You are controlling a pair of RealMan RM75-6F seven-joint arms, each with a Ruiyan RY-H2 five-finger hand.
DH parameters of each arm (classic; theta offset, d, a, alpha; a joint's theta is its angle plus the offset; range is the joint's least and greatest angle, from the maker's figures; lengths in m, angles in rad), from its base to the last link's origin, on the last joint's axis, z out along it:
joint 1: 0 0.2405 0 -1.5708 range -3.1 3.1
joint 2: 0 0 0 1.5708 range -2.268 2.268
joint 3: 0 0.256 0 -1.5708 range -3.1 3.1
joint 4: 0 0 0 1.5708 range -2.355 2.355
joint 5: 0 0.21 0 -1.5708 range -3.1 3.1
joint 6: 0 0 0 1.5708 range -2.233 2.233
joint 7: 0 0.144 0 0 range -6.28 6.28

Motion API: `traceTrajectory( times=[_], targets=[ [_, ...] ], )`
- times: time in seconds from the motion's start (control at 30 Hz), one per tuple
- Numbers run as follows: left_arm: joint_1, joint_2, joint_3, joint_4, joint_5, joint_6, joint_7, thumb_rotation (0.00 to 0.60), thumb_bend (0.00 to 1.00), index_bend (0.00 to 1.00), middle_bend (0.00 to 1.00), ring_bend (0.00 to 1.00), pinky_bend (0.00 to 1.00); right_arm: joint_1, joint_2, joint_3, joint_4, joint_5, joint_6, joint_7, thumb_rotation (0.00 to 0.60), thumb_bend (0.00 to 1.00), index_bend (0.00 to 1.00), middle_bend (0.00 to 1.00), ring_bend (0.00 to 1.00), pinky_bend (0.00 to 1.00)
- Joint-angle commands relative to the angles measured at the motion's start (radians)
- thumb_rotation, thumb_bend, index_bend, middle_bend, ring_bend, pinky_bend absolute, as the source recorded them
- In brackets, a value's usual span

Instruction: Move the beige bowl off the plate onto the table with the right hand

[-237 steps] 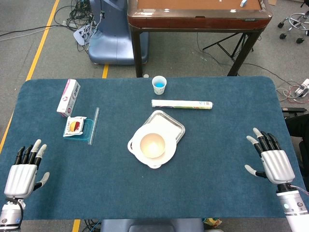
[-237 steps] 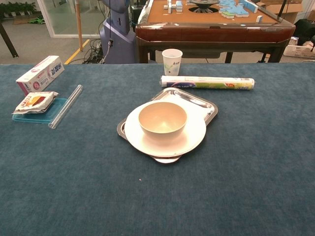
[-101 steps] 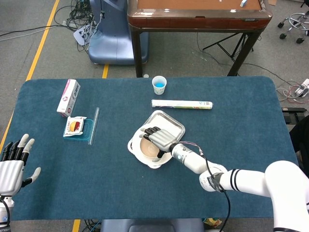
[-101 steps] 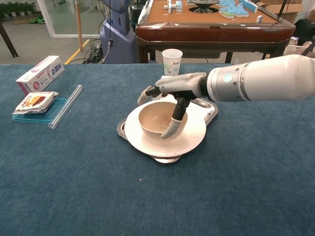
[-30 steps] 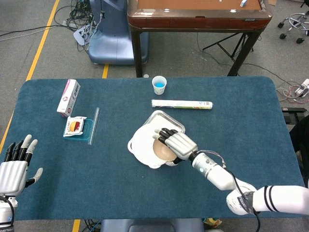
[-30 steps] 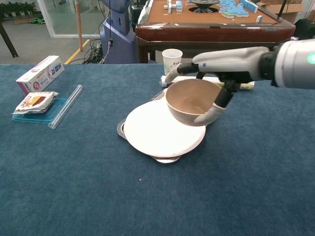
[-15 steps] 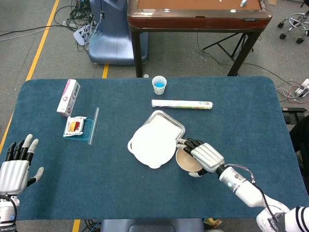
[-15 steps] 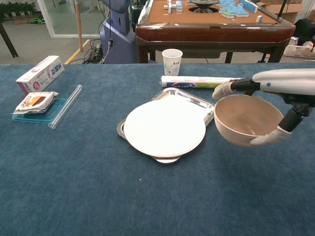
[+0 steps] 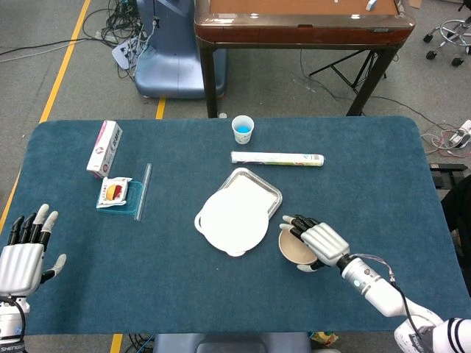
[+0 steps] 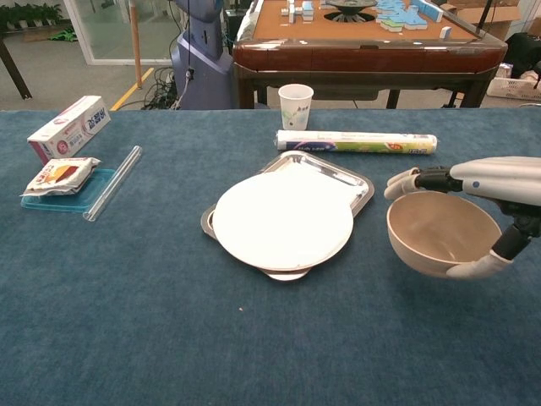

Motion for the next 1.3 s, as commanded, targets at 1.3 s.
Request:
traceTrajectory(
  times=[1.3],
  targets=[
    [0.001,-0.008,0.006,0.000,0.011,0.003,0.012,0.600,0.26,0.00,0.00,0.00,0.00,-0.112,0.233,0.006,-0.203,-0.049,0.060,-0.098,0.600,0.10,0.00,0.00,0.00,0.00]
  ],
)
